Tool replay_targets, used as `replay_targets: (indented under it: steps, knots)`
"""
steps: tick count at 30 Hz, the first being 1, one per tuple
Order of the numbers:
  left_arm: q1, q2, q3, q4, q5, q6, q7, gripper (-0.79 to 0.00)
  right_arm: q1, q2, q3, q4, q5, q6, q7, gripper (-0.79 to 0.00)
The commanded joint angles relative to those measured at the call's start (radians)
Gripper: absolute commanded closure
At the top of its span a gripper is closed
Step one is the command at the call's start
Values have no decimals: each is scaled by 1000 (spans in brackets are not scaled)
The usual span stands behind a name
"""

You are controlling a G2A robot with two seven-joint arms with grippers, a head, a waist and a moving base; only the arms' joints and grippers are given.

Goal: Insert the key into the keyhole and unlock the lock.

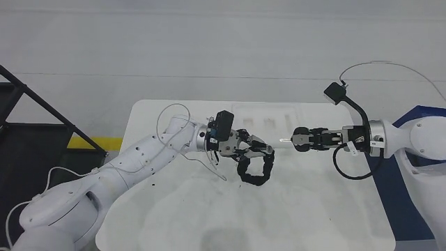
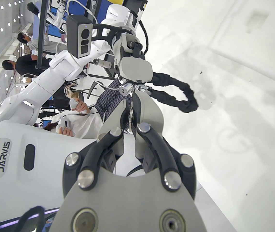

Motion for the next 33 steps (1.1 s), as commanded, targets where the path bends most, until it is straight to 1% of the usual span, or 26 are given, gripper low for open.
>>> replay_targets:
  steps: [1,15,17,18,20,22,24,27,30,33]
  knots:
    - [0,1,-1,-1,0,0,0,0,0,0,0,0,0,0,0,0]
    - [0,1,-1,-1,0,0,0,0,0,0,0,0,0,0,0,0]
    - [3,1,-1,-2,1,6,-8,0,-3,1,-11,-33,-31,-4,-9,0]
    - [15,-1,-3,-12,-3,24,-27,0,2,3,-16,-53,-53,4,-3,0]
    - [31,-5,-10,-19,-15,39,-45,0,12,7,-21,-91,-94,32,4,0]
    - [47,-11,-16,-14,-26,47,-38,0,22,11,-23,-132,-140,60,18,0]
    - [51,-16,-23,-1,-5,86,-60,0,28,16,-23,-171,-178,89,31,0]
    - [71,-26,-33,10,-11,105,-2,0,32,22,-25,-223,-227,124,50,0]
    - [82,-37,-37,32,24,138,71,0,34,28,-32,-267,-278,153,65,0]
    - [86,-51,-35,58,43,142,104,0,41,33,-40,-298,-317,174,76,0]
